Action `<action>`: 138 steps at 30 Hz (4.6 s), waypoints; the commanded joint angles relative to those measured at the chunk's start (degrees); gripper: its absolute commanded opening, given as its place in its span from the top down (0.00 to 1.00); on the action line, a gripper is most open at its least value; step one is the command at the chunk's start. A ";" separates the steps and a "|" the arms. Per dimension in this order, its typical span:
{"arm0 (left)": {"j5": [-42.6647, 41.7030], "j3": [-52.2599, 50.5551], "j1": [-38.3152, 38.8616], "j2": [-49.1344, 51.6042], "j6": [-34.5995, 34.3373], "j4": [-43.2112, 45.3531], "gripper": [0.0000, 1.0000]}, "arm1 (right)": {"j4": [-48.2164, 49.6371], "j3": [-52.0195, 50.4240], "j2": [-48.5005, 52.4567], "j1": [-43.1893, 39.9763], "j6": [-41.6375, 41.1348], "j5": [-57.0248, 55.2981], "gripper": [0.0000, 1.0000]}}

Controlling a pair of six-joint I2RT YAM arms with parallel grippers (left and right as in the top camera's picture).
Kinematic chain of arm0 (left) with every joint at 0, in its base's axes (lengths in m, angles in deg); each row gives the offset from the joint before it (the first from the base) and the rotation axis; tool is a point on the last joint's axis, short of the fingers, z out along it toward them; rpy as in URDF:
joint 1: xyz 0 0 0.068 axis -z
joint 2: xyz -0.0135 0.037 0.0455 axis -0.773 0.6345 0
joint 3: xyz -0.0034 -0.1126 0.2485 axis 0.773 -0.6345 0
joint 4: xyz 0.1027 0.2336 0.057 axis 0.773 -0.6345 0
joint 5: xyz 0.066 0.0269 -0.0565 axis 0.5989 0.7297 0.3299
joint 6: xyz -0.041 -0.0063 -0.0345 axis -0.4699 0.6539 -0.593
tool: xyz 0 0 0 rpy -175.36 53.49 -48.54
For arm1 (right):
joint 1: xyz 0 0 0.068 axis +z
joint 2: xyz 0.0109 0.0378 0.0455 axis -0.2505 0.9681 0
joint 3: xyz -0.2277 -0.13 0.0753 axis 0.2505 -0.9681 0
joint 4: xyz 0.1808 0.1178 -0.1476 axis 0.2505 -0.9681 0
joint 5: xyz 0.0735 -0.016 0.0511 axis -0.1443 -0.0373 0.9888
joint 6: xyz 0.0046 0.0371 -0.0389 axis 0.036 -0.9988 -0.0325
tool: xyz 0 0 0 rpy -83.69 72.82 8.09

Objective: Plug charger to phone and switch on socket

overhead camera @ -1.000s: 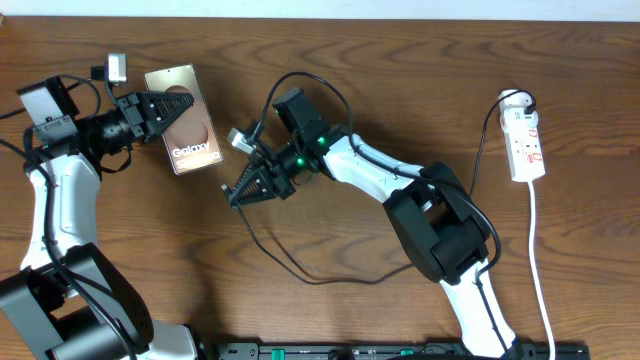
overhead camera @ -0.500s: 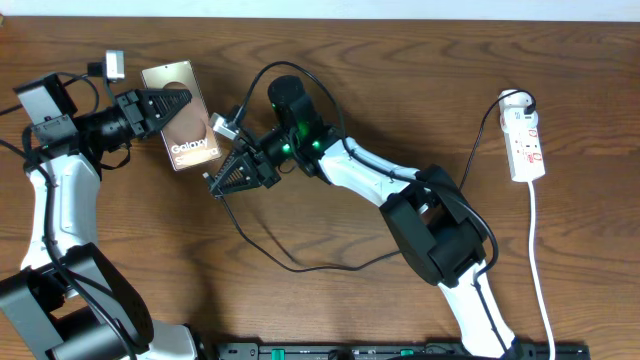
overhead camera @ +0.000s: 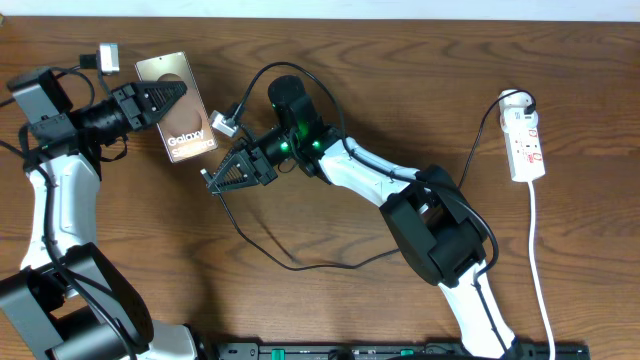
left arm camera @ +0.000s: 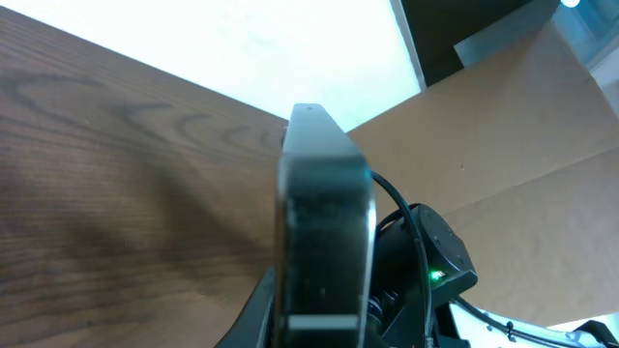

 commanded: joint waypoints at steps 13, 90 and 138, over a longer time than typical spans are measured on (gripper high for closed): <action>1.64 0.20 4.20 4.39 -11.58 5.99 0.93 | 0.02 0.17 0.26 -5.09 -2.73 1.31 0.99; -3.34 0.20 5.73 8.81 -39.01 37.53 0.93 | 9.66 0.17 0.26 -4.98 -12.74 -4.11 0.99; -4.20 0.20 7.41 8.83 -35.08 37.31 0.92 | 10.29 0.17 0.26 -4.76 -12.74 -4.26 0.99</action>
